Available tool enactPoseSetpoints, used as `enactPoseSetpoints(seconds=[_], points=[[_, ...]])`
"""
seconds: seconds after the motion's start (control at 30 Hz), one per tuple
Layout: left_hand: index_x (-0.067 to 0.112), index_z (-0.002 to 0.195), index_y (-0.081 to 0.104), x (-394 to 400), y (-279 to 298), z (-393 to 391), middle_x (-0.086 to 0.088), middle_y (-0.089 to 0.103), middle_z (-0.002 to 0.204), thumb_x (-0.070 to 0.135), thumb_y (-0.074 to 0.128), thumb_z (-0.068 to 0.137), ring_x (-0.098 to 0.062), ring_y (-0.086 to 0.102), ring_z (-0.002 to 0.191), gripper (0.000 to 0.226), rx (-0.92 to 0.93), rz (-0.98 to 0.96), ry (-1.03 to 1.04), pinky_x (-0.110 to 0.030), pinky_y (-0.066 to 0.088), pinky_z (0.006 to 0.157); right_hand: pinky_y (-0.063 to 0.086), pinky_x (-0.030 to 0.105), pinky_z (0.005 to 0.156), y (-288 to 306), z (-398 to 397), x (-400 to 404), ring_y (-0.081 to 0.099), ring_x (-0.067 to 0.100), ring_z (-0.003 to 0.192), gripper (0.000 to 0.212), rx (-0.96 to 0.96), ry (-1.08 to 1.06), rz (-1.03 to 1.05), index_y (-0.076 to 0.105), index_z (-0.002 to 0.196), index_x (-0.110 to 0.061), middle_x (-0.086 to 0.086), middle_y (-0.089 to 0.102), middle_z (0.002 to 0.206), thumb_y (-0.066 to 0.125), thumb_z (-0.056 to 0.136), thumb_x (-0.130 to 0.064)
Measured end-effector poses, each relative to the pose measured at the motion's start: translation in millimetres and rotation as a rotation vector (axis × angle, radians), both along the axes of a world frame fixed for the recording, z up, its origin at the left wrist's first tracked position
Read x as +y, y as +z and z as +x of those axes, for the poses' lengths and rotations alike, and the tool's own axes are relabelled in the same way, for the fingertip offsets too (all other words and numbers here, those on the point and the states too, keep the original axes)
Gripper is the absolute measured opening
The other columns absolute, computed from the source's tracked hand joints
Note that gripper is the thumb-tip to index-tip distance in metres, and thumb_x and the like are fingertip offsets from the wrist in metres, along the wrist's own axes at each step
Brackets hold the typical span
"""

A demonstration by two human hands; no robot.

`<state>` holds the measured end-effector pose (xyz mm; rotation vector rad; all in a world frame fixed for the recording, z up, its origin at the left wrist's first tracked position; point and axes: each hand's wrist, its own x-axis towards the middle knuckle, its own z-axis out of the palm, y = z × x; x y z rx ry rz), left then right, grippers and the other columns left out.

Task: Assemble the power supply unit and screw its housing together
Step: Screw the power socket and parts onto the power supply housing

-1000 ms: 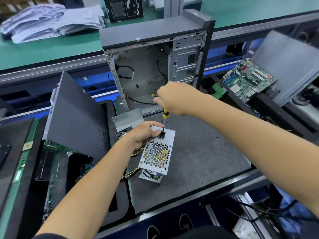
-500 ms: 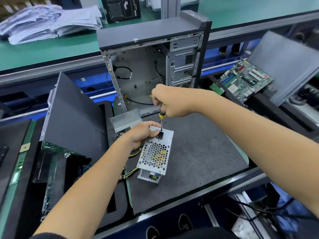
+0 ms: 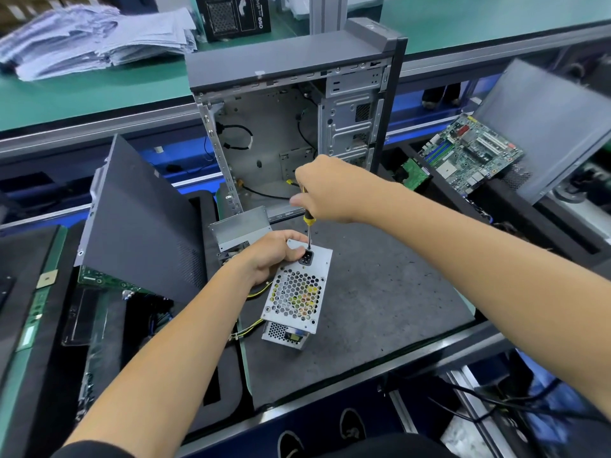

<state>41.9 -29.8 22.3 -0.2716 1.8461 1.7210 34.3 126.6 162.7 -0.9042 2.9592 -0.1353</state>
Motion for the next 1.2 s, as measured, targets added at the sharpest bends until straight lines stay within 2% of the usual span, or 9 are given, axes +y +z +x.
enactPoseSetpoints(seconds=[0.17, 0.23, 0.37, 0.5, 0.63, 0.73, 0.83, 1.0, 1.2], points=[[0.015, 0.096, 0.064, -0.5, 0.0, 0.8, -0.016, 0.069, 0.082, -0.002, 0.052, 0.093, -0.025, 0.064, 0.074, 0.021, 0.008, -0.003, -0.001, -0.034, 0.053, 0.072, 0.037, 0.033, 0.056, -2.8, -1.6, 1.6, 0.046, 0.022, 0.064, 0.036, 0.015, 0.012, 0.061, 0.04, 0.077, -0.013, 0.003, 0.044, 0.081, 0.048, 0.095, -0.043], [0.016, 0.095, 0.064, 0.0, -0.3, 0.7, -0.015, 0.069, 0.081, -0.002, 0.052, 0.093, -0.025, 0.064, 0.073, 0.021, 0.004, -0.002, 0.002, -0.033, 0.052, 0.07, 0.043, 0.035, 0.064, -0.5, -0.9, 5.5, 0.05, 0.02, 0.074, 0.019, -0.12, 0.096, 0.032, 0.043, 0.092, -0.016, 0.0, 0.04, 0.095, 0.057, 0.09, -0.03], [0.015, 0.095, 0.063, 0.4, 0.4, -0.2, -0.014, 0.069, 0.079, -0.003, 0.052, 0.093, -0.024, 0.064, 0.071, 0.021, -0.004, 0.0, -0.002, -0.031, 0.053, 0.066, 0.042, 0.027, 0.056, 2.1, -2.1, 5.3, 0.053, 0.017, 0.075, 0.013, -0.093, 0.094, -0.037, 0.056, 0.081, -0.019, -0.01, 0.047, 0.076, 0.063, 0.079, -0.008], [0.015, 0.095, 0.064, 1.0, 2.2, 0.3, -0.013, 0.07, 0.079, -0.003, 0.052, 0.093, -0.023, 0.066, 0.069, 0.022, -0.018, 0.003, 0.001, -0.029, 0.055, 0.063, 0.039, 0.023, 0.045, -1.1, -3.6, 1.6, 0.057, 0.02, 0.064, 0.008, 0.002, 0.025, -0.066, 0.061, 0.072, -0.012, 0.0, 0.056, 0.068, 0.061, 0.075, -0.005], [0.015, 0.096, 0.064, 1.0, 5.1, 1.0, -0.014, 0.07, 0.083, -0.002, 0.054, 0.092, -0.023, 0.066, 0.071, 0.021, -0.026, 0.006, -0.001, -0.03, 0.055, 0.066, 0.048, 0.032, 0.052, -4.3, -5.8, 0.5, 0.062, 0.029, 0.073, 0.005, 0.008, 0.017, -0.087, 0.065, 0.078, -0.004, 0.011, 0.063, 0.079, 0.061, 0.077, -0.008], [0.014, 0.097, 0.065, 0.1, 8.2, 1.3, -0.013, 0.071, 0.085, 0.0, 0.057, 0.091, -0.022, 0.068, 0.073, 0.017, -0.027, 0.001, -0.025, -0.029, 0.055, 0.066, 0.041, 0.022, 0.052, -3.2, -6.7, 3.3, 0.057, 0.016, 0.073, 0.004, -0.063, 0.033, -0.181, 0.064, 0.08, -0.011, -0.005, 0.058, 0.074, 0.067, 0.08, -0.014], [0.015, 0.093, 0.066, -0.1, 12.3, 1.4, -0.01, 0.071, 0.083, 0.002, 0.059, 0.09, -0.018, 0.069, 0.071, 0.015, -0.021, -0.022, -0.051, -0.024, 0.053, 0.058, 0.053, 0.03, 0.064, -2.6, -8.0, 7.2, 0.059, 0.008, 0.059, 0.019, -0.171, 0.0, -0.371, 0.064, 0.085, -0.006, -0.001, 0.065, 0.07, 0.073, 0.079, -0.021], [0.017, 0.088, 0.066, 3.5, 20.6, -0.4, -0.002, 0.069, 0.08, 0.012, 0.063, 0.087, -0.009, 0.061, 0.058, 0.006, 0.095, -0.258, -0.141, -0.017, 0.04, 0.047, 0.045, 0.032, 0.058, -7.9, -17.0, 9.1, 0.052, 0.018, 0.059, 0.033, -0.239, -0.081, -0.499, 0.054, 0.084, -0.002, 0.005, 0.056, 0.072, 0.06, 0.091, -0.033], [0.007, 0.085, 0.066, 12.7, 20.9, -4.3, 0.0, 0.065, 0.073, 0.007, 0.065, 0.086, -0.001, 0.051, 0.044, 0.001, 0.225, -0.26, -0.142, -0.014, 0.035, 0.039, 0.038, 0.032, 0.057, -19.6, -33.7, 14.4, 0.047, 0.023, 0.065, 0.012, -0.318, -0.157, -0.473, 0.042, 0.088, -0.009, 0.008, 0.053, 0.08, 0.047, 0.093, -0.019]])
